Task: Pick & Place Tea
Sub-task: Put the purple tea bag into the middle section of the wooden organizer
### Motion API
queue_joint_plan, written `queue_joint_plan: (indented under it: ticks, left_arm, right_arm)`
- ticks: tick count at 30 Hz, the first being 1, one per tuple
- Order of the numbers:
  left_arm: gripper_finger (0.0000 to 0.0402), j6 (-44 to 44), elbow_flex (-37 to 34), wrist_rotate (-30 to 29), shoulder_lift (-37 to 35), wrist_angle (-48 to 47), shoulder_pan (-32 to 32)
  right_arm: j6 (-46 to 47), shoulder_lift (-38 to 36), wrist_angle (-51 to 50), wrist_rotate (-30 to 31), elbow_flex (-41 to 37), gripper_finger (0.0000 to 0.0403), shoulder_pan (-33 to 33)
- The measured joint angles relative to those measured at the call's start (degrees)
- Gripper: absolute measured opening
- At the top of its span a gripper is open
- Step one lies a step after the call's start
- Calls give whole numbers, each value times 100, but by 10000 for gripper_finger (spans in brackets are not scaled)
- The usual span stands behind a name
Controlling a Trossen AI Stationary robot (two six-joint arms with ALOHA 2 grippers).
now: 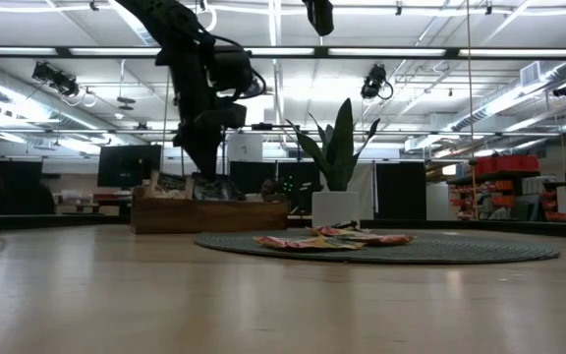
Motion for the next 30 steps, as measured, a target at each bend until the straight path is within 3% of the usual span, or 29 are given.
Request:
queue_joint_plan:
  ticks: [19, 30]
  left_arm:
    - [2, -492, 0, -1280, 131, 64, -364]
    - [2, -469, 0, -919, 131, 150, -663]
  right_arm:
    - [-18, 0, -24, 20, 0, 165, 0]
    - [-62, 0, -24, 15, 0, 165, 0]
